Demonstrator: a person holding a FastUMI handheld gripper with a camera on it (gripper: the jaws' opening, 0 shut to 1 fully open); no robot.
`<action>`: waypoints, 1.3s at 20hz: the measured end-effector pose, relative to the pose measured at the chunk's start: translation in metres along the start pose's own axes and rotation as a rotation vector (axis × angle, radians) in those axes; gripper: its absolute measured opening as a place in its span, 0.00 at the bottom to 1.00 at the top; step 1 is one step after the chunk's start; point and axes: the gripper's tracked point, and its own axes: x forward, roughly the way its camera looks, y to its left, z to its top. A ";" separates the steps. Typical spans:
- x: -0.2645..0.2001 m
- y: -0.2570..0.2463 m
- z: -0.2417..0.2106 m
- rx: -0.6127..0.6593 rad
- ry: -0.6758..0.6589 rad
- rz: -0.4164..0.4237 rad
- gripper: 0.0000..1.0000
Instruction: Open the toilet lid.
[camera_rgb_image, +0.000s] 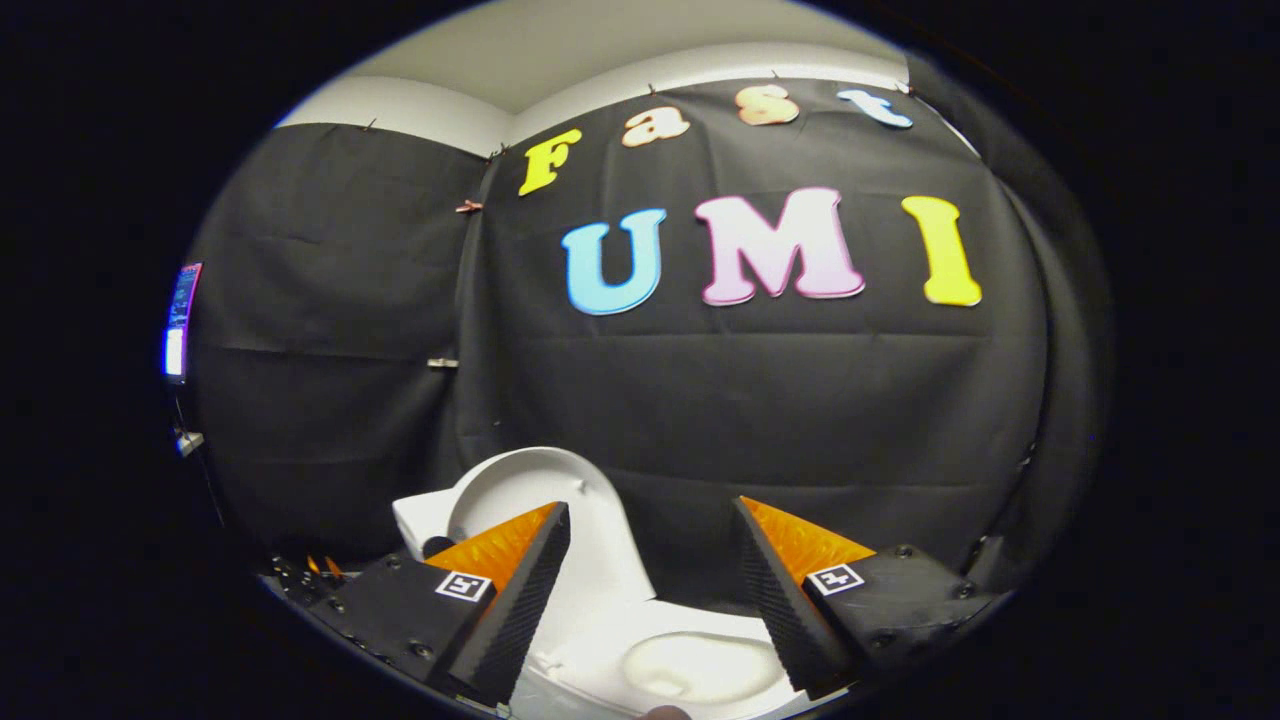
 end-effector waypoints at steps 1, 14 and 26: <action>-0.006 -0.016 0.005 -0.014 -0.014 -0.031 0.98; -0.133 -0.161 -0.013 -0.130 -0.089 -0.347 0.98; -0.152 -0.177 -0.039 -0.066 -0.089 -0.383 0.98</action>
